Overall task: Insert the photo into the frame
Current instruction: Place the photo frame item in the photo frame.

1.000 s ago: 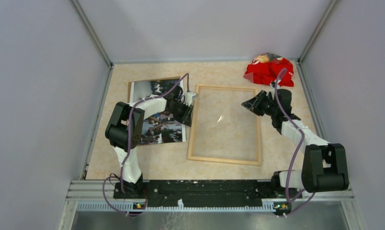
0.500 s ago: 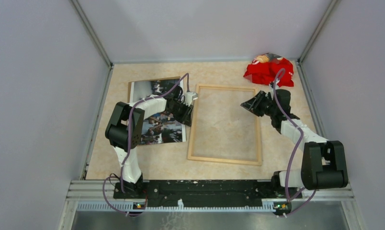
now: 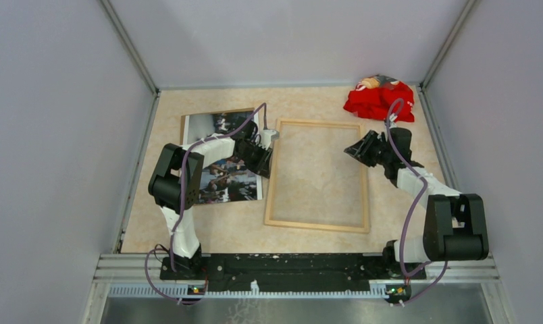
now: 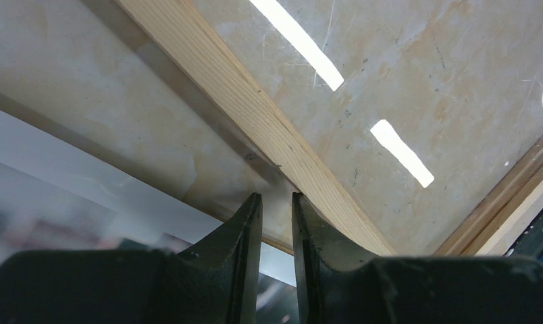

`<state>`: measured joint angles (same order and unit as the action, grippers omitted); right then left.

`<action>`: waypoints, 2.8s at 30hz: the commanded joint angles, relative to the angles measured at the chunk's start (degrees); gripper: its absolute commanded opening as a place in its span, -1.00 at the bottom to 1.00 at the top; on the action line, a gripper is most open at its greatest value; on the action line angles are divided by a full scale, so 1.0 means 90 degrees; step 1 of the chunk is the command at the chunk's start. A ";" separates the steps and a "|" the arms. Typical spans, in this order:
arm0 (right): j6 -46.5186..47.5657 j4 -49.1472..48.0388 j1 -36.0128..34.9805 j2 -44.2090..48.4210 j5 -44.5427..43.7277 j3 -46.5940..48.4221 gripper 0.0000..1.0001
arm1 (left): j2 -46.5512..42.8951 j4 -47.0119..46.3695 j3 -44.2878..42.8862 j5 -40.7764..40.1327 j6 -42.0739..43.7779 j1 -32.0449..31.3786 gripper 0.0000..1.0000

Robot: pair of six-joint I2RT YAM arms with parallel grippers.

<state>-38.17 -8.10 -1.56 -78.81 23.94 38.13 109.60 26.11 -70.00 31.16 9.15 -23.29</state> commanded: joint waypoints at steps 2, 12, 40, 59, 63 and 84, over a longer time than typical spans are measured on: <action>0.0232 -0.0180 0.0151 -0.0022 -0.0092 -0.0149 -0.30 | -0.0048 0.0019 0.0151 -0.0015 0.0107 -0.0030 -0.40; 0.0288 -0.0174 0.0154 -0.0174 -0.0099 -0.0128 -0.27 | -0.0045 0.0017 0.0133 -0.0019 0.0098 -0.0030 -0.41; 0.0760 0.0430 0.0153 -0.0396 -0.0859 -0.0028 0.09 | -0.0031 0.0007 0.0150 -0.0002 0.0081 -0.0030 -0.41; 0.0930 0.0879 0.0152 0.0093 -0.1571 0.0028 0.57 | 0.0012 0.0040 0.0114 0.0005 0.0082 -0.0030 -0.41; 0.0984 0.0880 0.0149 0.0141 -0.1477 0.0050 0.57 | 0.0019 0.0027 0.0108 0.0026 0.0076 -0.0030 -0.41; 0.1124 0.1929 -0.0358 0.0769 -0.2117 0.0137 0.30 | 0.0038 0.0053 0.0048 0.0005 0.0041 -0.0029 -0.41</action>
<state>-29.32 4.54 -2.13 -77.30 9.98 36.86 109.60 26.11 -70.02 31.46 9.10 -23.29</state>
